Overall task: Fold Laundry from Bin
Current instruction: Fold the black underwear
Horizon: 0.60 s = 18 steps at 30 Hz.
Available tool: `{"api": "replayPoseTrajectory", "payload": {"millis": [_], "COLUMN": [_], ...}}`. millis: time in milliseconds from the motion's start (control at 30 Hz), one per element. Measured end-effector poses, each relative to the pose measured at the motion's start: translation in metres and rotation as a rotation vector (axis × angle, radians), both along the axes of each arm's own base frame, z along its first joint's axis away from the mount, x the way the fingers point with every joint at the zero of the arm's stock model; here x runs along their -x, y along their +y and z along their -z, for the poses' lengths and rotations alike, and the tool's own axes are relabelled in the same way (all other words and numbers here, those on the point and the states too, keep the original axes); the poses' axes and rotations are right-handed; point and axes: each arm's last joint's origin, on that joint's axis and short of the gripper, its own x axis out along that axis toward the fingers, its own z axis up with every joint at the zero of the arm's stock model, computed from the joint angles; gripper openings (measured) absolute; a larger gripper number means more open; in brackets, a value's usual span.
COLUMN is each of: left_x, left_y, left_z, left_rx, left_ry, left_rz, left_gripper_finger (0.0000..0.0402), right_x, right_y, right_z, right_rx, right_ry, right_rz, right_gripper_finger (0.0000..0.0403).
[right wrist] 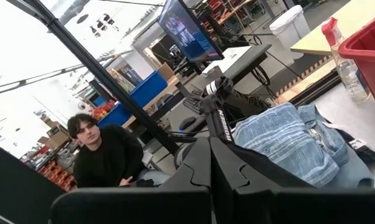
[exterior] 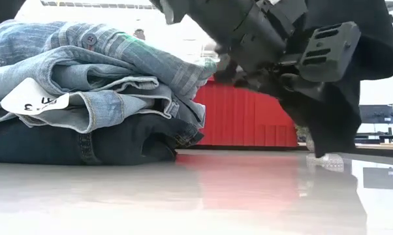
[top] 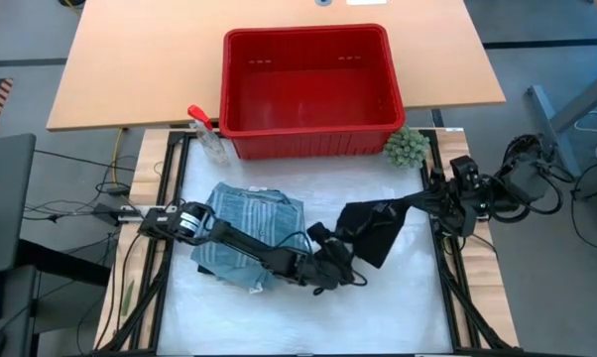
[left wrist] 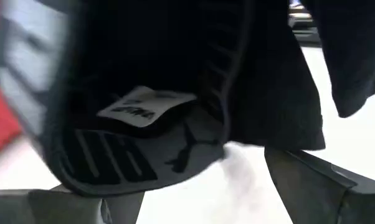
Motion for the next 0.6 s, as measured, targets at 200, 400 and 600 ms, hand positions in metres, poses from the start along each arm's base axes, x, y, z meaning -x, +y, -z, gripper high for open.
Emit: {"api": "replayPoseTrajectory", "payload": {"millis": [200, 400, 600], "left_x": [0.002, 0.0, -0.006], "left_y": [-0.014, -0.01, 0.003], "left_z": [-0.019, -0.023, -0.021], "left_rx": [-0.087, -0.104, -0.024], "left_ry": [0.024, 0.03, 0.026], "left_rz": [-0.104, -0.106, -0.058], "left_gripper_finger": [0.03, 0.03, 0.0278], "right_x": [0.0, 0.0, 0.0], "right_y": [0.0, 0.0, 0.0], "right_z": [0.001, 0.001, 0.001], "right_rx": [0.014, 0.024, 0.024], "right_ry": [0.005, 0.005, 0.005], "right_rz": [-0.004, -0.004, -0.005], "right_gripper_finger": [0.0018, 0.0018, 0.0018]}}
